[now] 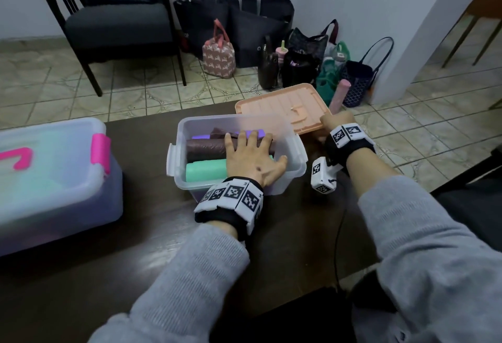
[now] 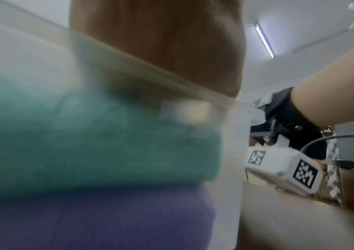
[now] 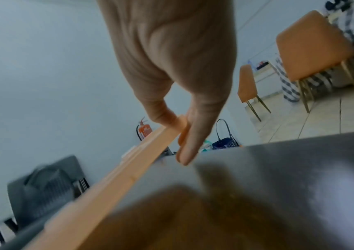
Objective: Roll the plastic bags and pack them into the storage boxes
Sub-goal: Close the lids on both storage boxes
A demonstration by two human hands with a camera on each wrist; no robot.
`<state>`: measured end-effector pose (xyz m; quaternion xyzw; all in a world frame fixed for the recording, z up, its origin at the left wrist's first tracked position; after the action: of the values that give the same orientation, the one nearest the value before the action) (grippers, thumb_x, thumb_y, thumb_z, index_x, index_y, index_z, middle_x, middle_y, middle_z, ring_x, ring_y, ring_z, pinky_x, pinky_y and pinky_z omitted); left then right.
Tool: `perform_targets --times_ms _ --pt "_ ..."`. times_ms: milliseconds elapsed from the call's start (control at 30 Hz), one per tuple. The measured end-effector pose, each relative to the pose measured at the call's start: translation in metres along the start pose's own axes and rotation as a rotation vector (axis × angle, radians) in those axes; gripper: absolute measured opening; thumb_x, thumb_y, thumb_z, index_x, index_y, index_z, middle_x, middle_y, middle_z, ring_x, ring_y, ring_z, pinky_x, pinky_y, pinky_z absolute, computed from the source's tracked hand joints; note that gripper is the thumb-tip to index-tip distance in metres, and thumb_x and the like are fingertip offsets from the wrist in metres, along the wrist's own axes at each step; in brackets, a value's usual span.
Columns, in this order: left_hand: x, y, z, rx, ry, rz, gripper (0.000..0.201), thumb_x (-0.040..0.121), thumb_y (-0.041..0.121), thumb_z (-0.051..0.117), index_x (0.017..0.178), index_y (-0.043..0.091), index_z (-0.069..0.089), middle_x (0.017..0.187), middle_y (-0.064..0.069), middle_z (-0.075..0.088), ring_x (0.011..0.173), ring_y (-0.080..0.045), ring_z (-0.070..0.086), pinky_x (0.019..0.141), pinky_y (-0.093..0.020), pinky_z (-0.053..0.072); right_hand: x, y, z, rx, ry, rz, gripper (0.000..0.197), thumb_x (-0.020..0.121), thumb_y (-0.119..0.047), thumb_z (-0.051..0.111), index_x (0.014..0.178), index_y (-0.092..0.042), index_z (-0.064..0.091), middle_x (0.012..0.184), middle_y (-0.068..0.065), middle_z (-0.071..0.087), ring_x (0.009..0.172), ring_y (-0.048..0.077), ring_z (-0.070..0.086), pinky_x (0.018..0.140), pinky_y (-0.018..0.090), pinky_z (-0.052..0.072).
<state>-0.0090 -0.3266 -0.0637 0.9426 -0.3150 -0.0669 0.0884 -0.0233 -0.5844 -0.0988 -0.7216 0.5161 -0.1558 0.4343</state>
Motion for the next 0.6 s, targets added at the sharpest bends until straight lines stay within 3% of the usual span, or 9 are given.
perform_targets --times_ms 67,133,200,267,333,400,433,500,600 --pt "0.002 -0.001 0.005 0.011 -0.088 0.005 0.065 0.09 0.058 0.032 0.148 0.032 0.016 0.158 -0.004 0.01 0.146 -0.027 0.0 0.113 -0.052 -0.008 -0.007 -0.013 -0.009 0.263 -0.03 0.007 0.044 0.08 -0.001 0.057 0.123 0.002 0.051 0.112 0.017 0.062 0.084 0.029 0.067 0.056 0.036 0.059" --pt "0.002 -0.001 0.006 -0.002 -0.14 0.003 0.069 0.089 0.059 0.034 0.149 0.032 0.011 0.159 -0.008 0.004 0.146 -0.03 -0.006 0.114 -0.052 -0.008 -0.018 -0.032 -0.02 0.435 -0.047 -0.047 0.02 0.082 0.002 0.056 0.102 0.0 0.057 0.113 0.021 0.061 0.091 0.031 0.067 0.059 0.037 0.059" --pt "-0.001 -0.002 0.004 -0.055 -0.168 -0.007 0.072 0.089 0.06 0.035 0.15 0.031 0.009 0.158 -0.012 0.0 0.145 -0.032 -0.007 0.113 -0.052 -0.008 -0.031 -0.056 -0.035 0.476 -0.06 -0.142 0.012 0.082 -0.002 0.058 0.094 -0.005 0.056 0.112 0.019 0.061 0.092 0.029 0.067 0.06 0.035 0.06" --pt "-0.004 -0.004 0.002 -0.122 -0.191 -0.025 0.074 0.089 0.059 0.034 0.151 0.028 0.007 0.158 -0.016 -0.001 0.145 -0.033 -0.006 0.113 -0.051 -0.008 -0.048 -0.081 -0.048 0.439 -0.064 -0.257 0.018 0.084 -0.003 0.058 0.101 -0.007 0.061 0.104 0.011 0.065 0.091 0.024 0.067 0.062 0.03 0.06" --pt "-0.011 -0.005 0.003 -0.146 -0.196 -0.039 0.076 0.089 0.059 0.033 0.151 0.025 0.004 0.157 -0.018 -0.002 0.145 -0.033 -0.007 0.113 -0.051 -0.008 -0.07 -0.105 -0.062 0.403 -0.045 -0.393 0.032 0.081 -0.003 0.06 0.112 -0.008 0.063 0.097 0.002 0.065 0.093 0.02 0.066 0.071 0.033 0.059" --pt "-0.02 -0.005 0.001 -0.199 -0.191 -0.05 0.077 0.09 0.056 0.034 0.151 0.023 0.002 0.157 -0.019 -0.003 0.145 -0.032 -0.009 0.113 -0.051 -0.009 -0.103 -0.13 -0.077 0.309 0.007 -0.571 0.041 0.076 -0.006 0.063 0.117 -0.011 0.064 0.101 -0.001 0.068 0.094 0.014 0.066 0.082 0.035 0.057" --pt "-0.024 -0.006 0.0 -0.257 -0.176 -0.061 0.077 0.09 0.054 0.034 0.151 0.021 0.001 0.157 -0.018 -0.003 0.145 -0.031 -0.01 0.113 -0.05 -0.01 -0.124 -0.141 -0.083 0.235 0.029 -0.659 0.044 0.077 -0.007 0.063 0.12 -0.013 0.063 0.105 -0.001 0.068 0.094 0.011 0.064 0.086 0.031 0.055" --pt "-0.029 -0.012 -0.006 -0.472 -0.135 -0.073 0.079 0.09 0.051 0.037 0.152 0.018 0.002 0.157 -0.017 0.001 0.146 -0.029 -0.007 0.114 -0.048 -0.009 -0.166 -0.16 -0.085 0.096 0.05 -0.823 0.044 0.081 -0.01 0.065 0.124 -0.015 0.061 0.109 -0.004 0.066 0.09 0.006 0.061 0.084 0.019 0.051" --pt "-0.036 -0.03 -0.021 -0.88 -0.042 -0.102 0.082 0.086 0.052 0.038 0.152 0.017 0.005 0.157 -0.013 0.015 0.145 -0.031 0.012 0.116 -0.043 0.009 -0.232 -0.176 -0.072 -0.034 -0.009 -1.034 0.053 0.076 -0.018 0.074 0.127 -0.015 0.059 0.109 0.001 0.066 0.091 0.012 0.061 0.085 0.021 0.049"
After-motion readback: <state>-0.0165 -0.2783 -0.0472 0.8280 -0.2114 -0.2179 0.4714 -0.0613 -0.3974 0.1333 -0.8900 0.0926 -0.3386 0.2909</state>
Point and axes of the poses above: each hand's wrist, its own x-axis towards the middle knuckle, its own z-axis out of the palm, y = z × x, the point moved 9 cm from there along x, towards the middle knuckle
